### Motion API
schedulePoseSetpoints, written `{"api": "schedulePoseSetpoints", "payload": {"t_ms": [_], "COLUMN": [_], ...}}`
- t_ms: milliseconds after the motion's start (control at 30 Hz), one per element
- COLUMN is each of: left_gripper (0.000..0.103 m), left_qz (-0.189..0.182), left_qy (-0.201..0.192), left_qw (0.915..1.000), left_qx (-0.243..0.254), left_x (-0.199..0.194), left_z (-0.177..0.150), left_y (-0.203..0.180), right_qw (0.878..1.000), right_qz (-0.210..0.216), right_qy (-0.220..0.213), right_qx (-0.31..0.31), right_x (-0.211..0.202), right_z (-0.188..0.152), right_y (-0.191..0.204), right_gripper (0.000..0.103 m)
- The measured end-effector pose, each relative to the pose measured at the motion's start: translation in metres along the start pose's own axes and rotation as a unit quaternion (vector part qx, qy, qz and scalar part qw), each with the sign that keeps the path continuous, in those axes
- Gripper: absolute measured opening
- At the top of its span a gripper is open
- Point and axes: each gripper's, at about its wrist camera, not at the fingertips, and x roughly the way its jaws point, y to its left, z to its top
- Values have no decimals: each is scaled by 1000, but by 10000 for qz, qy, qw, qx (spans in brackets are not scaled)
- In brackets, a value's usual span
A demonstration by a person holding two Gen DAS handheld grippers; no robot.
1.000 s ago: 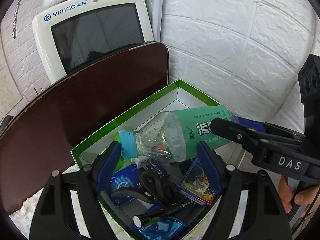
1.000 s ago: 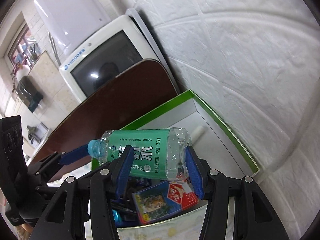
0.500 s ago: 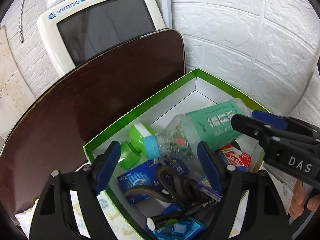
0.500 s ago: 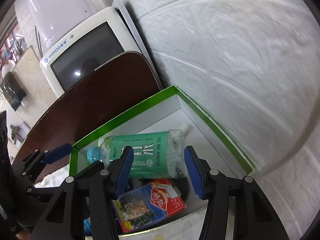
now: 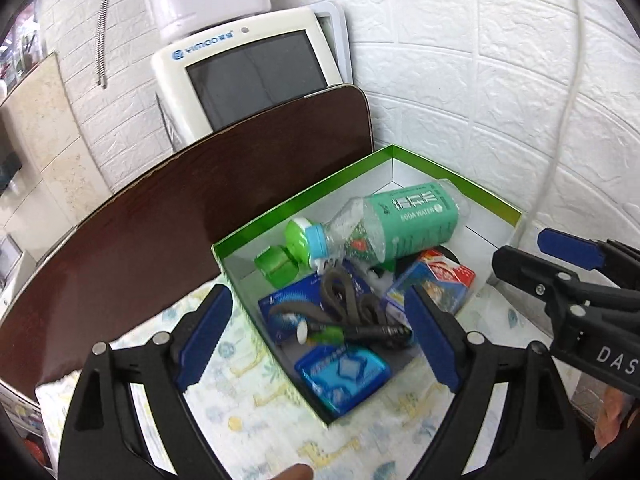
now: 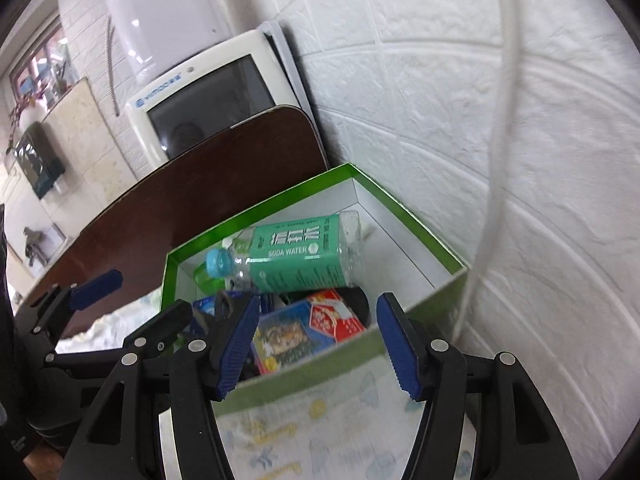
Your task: Organize rigid objects
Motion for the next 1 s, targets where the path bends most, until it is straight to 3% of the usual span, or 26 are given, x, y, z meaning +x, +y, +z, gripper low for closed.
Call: {"api": "schedulePoseSetpoints", "payload": {"t_ms": [100, 200, 533, 933, 1000], "left_gripper": [88, 88, 88, 88, 88], "left_qz": [41, 139, 232, 248, 203], "left_qy": [-35, -94, -196, -510, -518], "left_qw": [9999, 9995, 9971, 9946, 9948], "left_qx": [-165, -266, -704, -865, -852], "left_x": [-16, -32, -82, -129, -131], "left_z": [-14, -28, -71, -91, -93], "left_y": [2, 3, 16, 21, 18], "right_qw": [9999, 9998, 9966, 9949, 9944], "right_qz": [32, 55, -447, -273, -289], "right_qy": [-47, -107, -351, -512, -567], "right_qx": [-125, -165, -590, -831, -846], "right_x": [-21, -40, -86, -115, -119], "right_z": [-12, -23, -59, -79, -81], "right_y": [4, 6, 28, 49, 50], "right_gripper": [72, 72, 73, 74, 82]}}
